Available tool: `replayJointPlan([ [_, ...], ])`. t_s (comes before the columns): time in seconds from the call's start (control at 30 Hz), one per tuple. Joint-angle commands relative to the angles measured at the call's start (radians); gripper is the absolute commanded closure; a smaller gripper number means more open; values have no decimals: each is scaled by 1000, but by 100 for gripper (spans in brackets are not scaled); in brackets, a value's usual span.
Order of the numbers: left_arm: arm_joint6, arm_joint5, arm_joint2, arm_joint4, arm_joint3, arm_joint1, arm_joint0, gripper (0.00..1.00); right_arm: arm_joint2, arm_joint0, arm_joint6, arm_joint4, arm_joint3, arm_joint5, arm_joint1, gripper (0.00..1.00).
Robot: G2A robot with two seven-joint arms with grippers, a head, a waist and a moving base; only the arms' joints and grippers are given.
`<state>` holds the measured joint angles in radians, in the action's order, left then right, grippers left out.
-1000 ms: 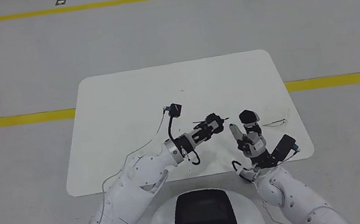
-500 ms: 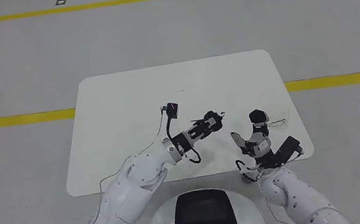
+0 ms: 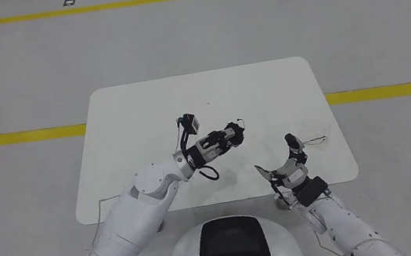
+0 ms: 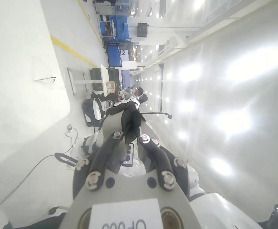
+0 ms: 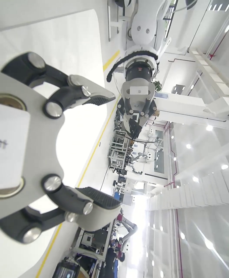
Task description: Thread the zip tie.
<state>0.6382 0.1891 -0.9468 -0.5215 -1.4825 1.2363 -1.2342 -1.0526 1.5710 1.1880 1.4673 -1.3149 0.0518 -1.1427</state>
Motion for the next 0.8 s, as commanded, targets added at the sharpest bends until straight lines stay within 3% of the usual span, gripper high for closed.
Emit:
replayJointPlan([
  [0.0, 0, 0, 0, 0, 0, 0, 0, 100, 0, 0, 0, 0, 0, 0, 0, 0],
  [0.13, 44, -45, 10, -166, 9, 8, -12, 100, -2, -1, -18, 26, -11, -25, -1, 0],
  [0.2, 108, -80, 16, -275, 25, 13, -9, 100, -7, -2, -6, 51, -11, -52, -1, 0],
  [0.33, 161, -117, 27, -387, 59, 21, 1, 100, -16, -8, 6, 102, 0, -113, -3, 0],
  [0.37, 163, -118, 29, -401, 64, 23, 4, 100, -16, -11, 10, 103, 0, -131, -3, 0],
  [0.4, 176, -90, 34, -363, 65, 24, 17, 100, -15, -14, 16, 103, 5, -151, -3, 0],
  [0.6, 173, -92, 34, -368, 63, 24, 15, 100, -15, -14, 16, 103, 5, -151, -3, 0],
  [0.77, 189, -148, 40, -466, 51, 29, 2, 100, 3, -24, 19, 103, -18, -207, 5, 0],
])
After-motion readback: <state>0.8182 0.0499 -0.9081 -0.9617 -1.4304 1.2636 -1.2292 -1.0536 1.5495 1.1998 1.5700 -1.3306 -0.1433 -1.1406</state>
